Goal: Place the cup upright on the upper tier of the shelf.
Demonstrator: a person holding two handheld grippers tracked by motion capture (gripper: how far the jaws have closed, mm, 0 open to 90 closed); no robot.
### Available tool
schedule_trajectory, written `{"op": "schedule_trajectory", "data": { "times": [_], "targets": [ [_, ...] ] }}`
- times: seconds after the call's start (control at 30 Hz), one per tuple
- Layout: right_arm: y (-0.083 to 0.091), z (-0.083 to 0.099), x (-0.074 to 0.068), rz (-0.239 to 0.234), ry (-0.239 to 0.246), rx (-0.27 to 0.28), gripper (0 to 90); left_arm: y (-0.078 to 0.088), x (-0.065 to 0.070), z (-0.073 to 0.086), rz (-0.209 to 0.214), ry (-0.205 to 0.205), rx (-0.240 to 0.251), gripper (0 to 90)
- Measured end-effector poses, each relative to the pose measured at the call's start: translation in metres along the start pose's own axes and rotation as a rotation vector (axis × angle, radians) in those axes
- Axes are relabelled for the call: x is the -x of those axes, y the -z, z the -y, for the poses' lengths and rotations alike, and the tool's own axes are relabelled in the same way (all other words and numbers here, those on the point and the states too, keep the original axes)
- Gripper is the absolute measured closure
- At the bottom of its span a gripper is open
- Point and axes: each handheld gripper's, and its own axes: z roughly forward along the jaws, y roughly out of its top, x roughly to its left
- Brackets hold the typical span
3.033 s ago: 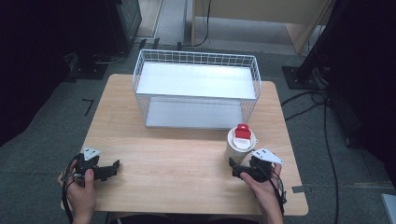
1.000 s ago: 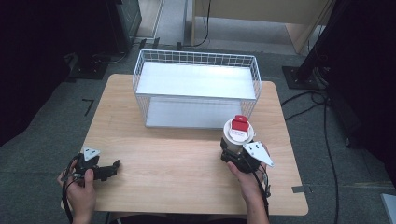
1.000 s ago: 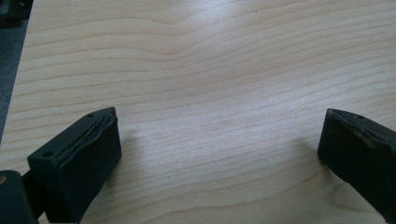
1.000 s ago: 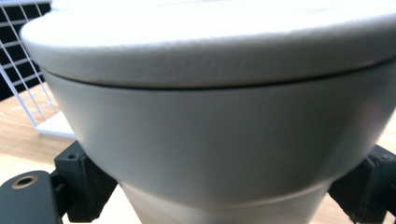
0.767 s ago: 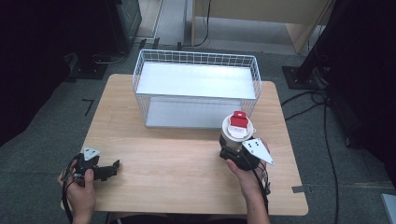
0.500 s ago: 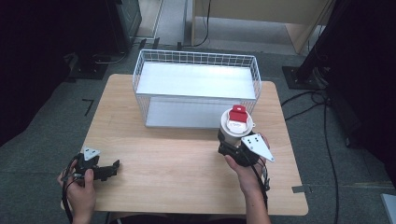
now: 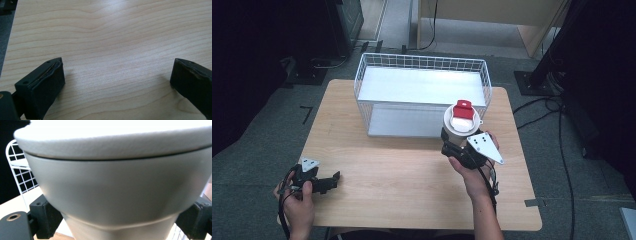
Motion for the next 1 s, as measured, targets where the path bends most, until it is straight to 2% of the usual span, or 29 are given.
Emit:
{"op": "schedule_trajectory", "data": {
  "times": [1.0],
  "targets": [
    [-0.034, -0.061, -0.011, -0.006, 0.017, 0.102, 9.6, 0.0, 0.0, 0.0, 0.003, 0.001, 0.001, 0.0]
  ]
}}
